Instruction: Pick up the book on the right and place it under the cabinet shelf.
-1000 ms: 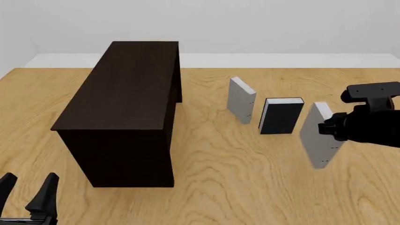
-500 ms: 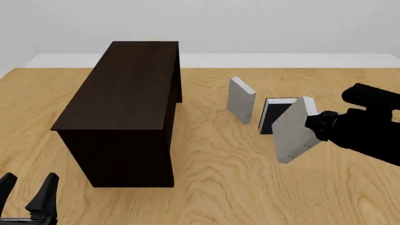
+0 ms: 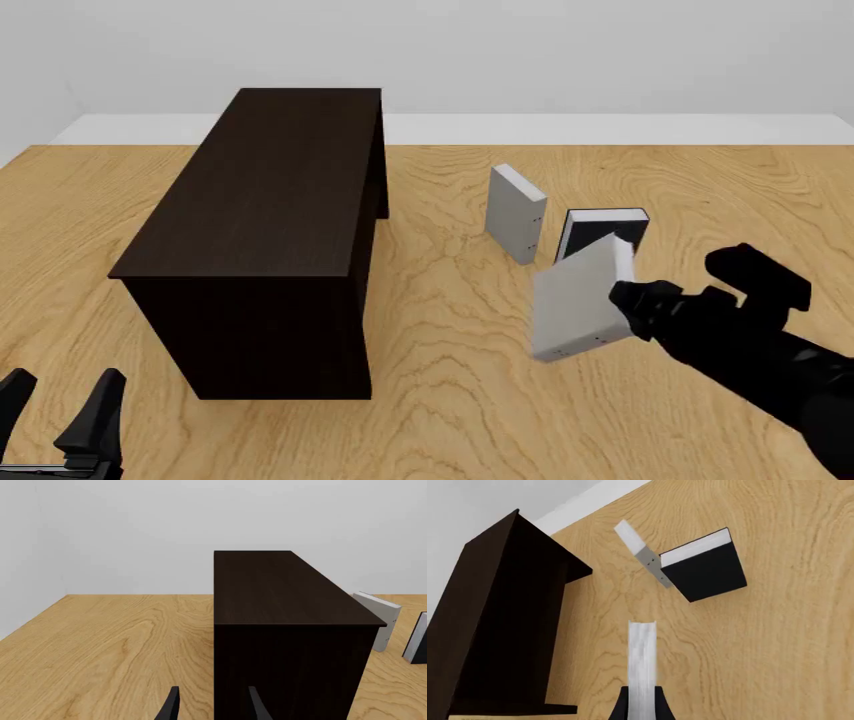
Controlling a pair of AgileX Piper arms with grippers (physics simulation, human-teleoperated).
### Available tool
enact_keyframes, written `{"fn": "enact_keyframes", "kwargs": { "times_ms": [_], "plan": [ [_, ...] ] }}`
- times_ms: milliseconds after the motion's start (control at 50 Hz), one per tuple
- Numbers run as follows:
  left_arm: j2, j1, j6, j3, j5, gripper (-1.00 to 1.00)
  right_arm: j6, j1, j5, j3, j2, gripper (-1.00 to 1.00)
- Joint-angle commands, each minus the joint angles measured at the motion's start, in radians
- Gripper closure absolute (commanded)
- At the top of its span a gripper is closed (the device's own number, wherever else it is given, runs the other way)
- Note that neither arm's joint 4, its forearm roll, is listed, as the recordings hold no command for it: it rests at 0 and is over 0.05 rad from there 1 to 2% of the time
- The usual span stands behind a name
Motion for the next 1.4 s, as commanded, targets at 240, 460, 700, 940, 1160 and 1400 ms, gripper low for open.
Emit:
{"fn": "enact_keyframes", "kwargs": {
  "times_ms": [240,460,700,940,1160,1400],
  "plan": [
    [0.0,0.0,0.0,0.0,0.0,-1.0,0.167,0.071,-0.322,0.145,0.075,1.0],
    [0.0,0.0,0.0,0.0,0.0,-1.0,0.209,0.071,-0.508,0.136,0.224,1.0],
    [0.0,0.0,0.0,0.0,0.0,-1.0,0.23,0.083,-0.654,0.046,0.413,1.0],
    [0.0,0.0,0.0,0.0,0.0,-1.0,0.213,0.123,-0.697,-0.077,0.579,1.0],
    [0.0,0.0,0.0,0.0,0.0,-1.0,0.223,0.141,-0.715,-0.203,0.721,1.0],
    [0.0,0.0,0.0,0.0,0.0,-1.0,0.267,0.151,-0.799,-0.173,0.766,1.0]
  ]
}}
